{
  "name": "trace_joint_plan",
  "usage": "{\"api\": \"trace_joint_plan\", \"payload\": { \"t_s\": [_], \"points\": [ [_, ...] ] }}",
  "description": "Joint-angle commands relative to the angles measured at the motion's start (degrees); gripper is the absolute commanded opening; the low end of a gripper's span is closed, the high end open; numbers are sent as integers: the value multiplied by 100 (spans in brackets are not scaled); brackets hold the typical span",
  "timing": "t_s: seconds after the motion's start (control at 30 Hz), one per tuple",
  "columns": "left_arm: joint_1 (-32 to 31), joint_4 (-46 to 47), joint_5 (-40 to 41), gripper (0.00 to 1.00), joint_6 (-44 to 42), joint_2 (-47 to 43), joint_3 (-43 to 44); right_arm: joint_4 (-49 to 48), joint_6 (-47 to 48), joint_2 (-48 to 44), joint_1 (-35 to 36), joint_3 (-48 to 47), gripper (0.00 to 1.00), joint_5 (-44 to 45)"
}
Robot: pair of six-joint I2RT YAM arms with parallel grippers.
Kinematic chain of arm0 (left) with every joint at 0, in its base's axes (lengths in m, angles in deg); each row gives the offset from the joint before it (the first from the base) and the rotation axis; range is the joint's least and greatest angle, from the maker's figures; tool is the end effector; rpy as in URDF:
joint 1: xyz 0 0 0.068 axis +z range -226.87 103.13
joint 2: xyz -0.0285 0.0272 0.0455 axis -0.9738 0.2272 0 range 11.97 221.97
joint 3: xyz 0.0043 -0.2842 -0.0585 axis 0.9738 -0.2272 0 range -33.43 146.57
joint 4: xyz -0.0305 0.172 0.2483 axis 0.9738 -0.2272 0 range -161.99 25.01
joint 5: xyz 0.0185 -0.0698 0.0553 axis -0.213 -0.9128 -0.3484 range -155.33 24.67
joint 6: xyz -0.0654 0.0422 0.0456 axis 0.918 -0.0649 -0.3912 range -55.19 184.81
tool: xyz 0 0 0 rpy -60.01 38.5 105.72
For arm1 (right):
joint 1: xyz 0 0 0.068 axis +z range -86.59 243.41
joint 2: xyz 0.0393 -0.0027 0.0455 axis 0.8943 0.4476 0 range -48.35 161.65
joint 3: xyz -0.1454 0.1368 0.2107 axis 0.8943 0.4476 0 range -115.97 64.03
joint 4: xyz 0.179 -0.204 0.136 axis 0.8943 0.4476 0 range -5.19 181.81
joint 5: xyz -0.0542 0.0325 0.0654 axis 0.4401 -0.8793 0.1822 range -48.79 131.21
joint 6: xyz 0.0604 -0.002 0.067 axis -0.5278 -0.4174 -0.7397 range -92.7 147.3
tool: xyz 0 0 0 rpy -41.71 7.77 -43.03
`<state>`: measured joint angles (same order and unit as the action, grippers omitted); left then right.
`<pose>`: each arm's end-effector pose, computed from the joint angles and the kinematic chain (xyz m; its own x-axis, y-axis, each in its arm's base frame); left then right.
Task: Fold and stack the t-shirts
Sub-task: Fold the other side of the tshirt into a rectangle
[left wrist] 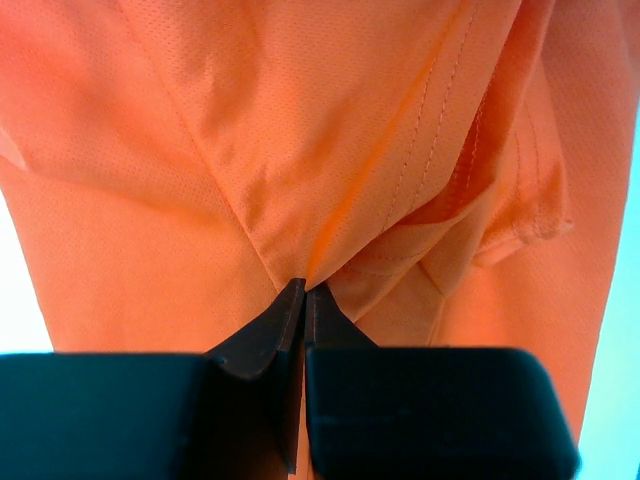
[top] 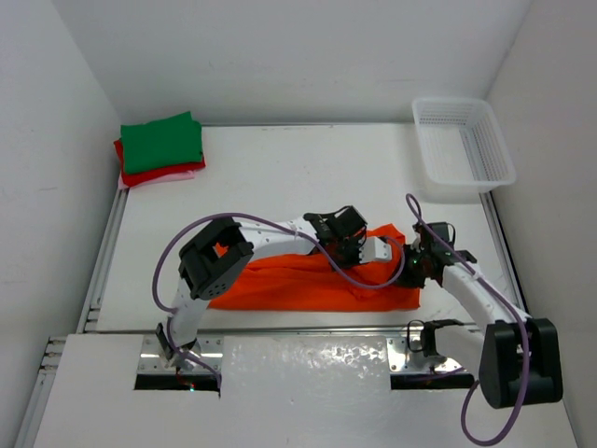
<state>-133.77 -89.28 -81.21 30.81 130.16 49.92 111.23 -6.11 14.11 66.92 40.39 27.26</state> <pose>0.2562 -0.4333 0.1157 0.1049 0.8241 -0.5567 0.9937 -0.0641 0.0923 0.2149 0.0326 0.0905 -0.8447 0.4836 -0.2292 0.3653 0.8340 0.4135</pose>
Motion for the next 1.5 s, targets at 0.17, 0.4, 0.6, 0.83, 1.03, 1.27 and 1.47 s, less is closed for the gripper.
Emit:
{"api": "trace_joint_plan", "payload": {
  "t_s": [0.17, 0.4, 0.6, 0.83, 1.03, 1.27, 1.47],
  "points": [
    [74, -497, -248, 0, -370, -446, 515, 900, 265, -1024, -8, -335, 0, 121],
    [57, -611, -548, 0, -511, -437, 436, 1120, 107, -1446, -8, -202, 0, 16],
    [101, -761, -574, 0, -748, -473, 463, 1288, 255, -1465, -17, -124, 0, -115],
    [-49, -1261, -820, 43, -1442, -384, 59, 1049, 387, -928, -17, 325, 21, 182],
    [-40, -1446, -768, 53, -1382, -446, 181, 1208, 502, -963, -78, -518, 37, 569],
    [346, -2219, -925, 89, -1074, -788, 954, 665, 423, -675, -184, -1415, 39, 1105],
    [2293, -2317, -638, 84, -197, -1377, 439, -636, 510, 793, -351, -1556, 41, 1097]
  ]
}}
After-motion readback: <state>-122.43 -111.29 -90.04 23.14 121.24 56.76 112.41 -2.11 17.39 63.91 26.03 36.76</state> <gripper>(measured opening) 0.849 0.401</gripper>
